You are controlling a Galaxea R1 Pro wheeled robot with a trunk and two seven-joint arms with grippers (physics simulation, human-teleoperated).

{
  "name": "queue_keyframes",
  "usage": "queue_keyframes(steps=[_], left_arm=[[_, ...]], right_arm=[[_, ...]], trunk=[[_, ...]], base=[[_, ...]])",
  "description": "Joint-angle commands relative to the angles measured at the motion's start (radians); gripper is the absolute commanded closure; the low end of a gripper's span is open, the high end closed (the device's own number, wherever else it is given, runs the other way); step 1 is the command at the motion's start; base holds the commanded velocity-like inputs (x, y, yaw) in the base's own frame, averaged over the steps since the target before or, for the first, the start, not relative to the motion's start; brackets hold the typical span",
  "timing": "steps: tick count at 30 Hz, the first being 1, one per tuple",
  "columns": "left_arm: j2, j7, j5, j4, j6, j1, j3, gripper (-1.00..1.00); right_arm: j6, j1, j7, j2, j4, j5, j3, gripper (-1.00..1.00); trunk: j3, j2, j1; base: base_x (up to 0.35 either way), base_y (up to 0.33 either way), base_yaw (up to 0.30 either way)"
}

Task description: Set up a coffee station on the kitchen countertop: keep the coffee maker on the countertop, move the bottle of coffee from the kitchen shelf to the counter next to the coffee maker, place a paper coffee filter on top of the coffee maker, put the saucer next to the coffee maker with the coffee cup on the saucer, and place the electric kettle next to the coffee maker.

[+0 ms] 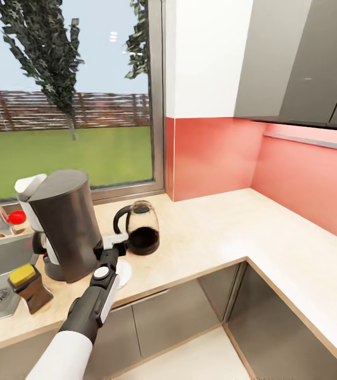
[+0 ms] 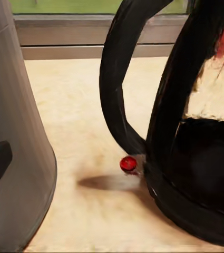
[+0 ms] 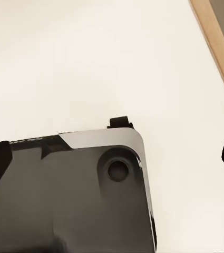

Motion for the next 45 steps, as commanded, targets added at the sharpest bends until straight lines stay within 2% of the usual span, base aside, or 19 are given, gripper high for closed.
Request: queue_keyframes(steps=[1,9,18,23,25,26,27,29,33,37,39,40,41,45], left_arm=[[-0.001,0.002,-0.006,-0.001,0.007,-0.001,0.002,-1.0],[0.002,-0.006,0.006,-0.001,0.004,0.017,0.002,-1.0],[0.002,-0.041,0.013,-0.009,-0.059,0.066,-0.004,-1.0],[0.006,-0.124,0.013,-0.029,-0.08,0.129,-0.04,-1.0],[0.01,-0.176,0.013,-0.035,-0.158,0.185,-0.051,-1.0],[0.01,-0.201,0.012,-0.04,-0.178,0.203,-0.053,-1.0],[0.013,-0.257,0.012,-0.057,-0.199,0.242,-0.05,-1.0],[0.019,-0.301,0.011,-0.069,-0.207,0.287,-0.045,-1.0],[0.054,-0.33,0.006,-0.071,-0.214,0.381,-0.046,-1.0],[0.096,-0.335,-0.006,-0.062,-0.215,0.51,-0.05,-1.0],[0.133,-0.334,-0.009,-0.05,-0.215,0.579,-0.05,-1.0],[0.157,-0.335,-0.011,-0.021,-0.214,0.613,-0.051,-1.0],[0.171,-0.335,-0.012,0.013,-0.214,0.627,-0.052,-1.0],[0.191,-0.329,-0.015,0.195,-0.211,0.644,-0.051,-1.0]], right_arm=[[-0.004,-0.001,0.003,0.0,0.001,0.009,-0.009,-1.0],[-0.004,-0.001,0.003,0.0,0.001,0.008,-0.009,-1.0],[-0.004,-0.001,0.003,0.0,0.001,0.008,-0.009,-1.0],[-0.004,-0.001,0.003,0.0,0.001,0.008,-0.009,-1.0],[-0.004,-0.001,0.003,0.0,0.001,0.008,-0.009,-1.0],[-0.004,-0.001,0.003,0.0,0.001,0.008,-0.009,-1.0],[-0.004,-0.001,0.003,0.0,0.001,0.008,-0.009,-1.0],[-0.004,-0.001,0.003,0.0,0.001,0.008,-0.009,-1.0],[-0.003,-0.001,0.003,0.001,0.001,0.008,-0.01,-1.0],[-0.002,-0.001,0.003,0.001,0.001,0.008,-0.01,-1.0],[-0.002,-0.001,0.003,0.001,0.002,0.008,-0.01,-1.0],[-0.002,-0.001,0.003,0.001,0.002,0.008,-0.01,-1.0],[-0.002,-0.001,0.003,0.001,0.002,0.008,-0.01,-1.0],[-0.001,-0.001,0.003,0.001,0.003,0.008,-0.01,-1.0]], trunk=[[-0.002,-0.002,0.0],[-0.002,-0.002,0.0],[-0.002,-0.002,0.0],[-0.002,-0.002,0.0],[-0.002,-0.002,0.0],[-0.002,-0.002,0.0],[-0.002,-0.002,0.0],[-0.002,-0.002,0.0],[-0.002,-0.002,0.0],[-0.002,-0.002,0.0],[-0.002,-0.002,0.0],[-0.002,-0.002,0.0],[-0.002,-0.002,0.0],[-0.003,-0.002,0.0]], base=[[-0.268,-0.114,0.0],[-0.316,-0.031,0.0],[-0.336,-0.001,0.0],[-0.268,0.0,0.0],[-0.065,0.0,0.007],[-0.024,0.0,0.043],[-0.01,0.0,0.104],[-0.005,0.0,0.154],[-0.001,0.0,0.238],[0.0,0.0,0.271],[0.0,0.0,0.276],[0.0,0.0,0.277],[0.0,0.0,0.277],[0.0,0.0,0.277]])
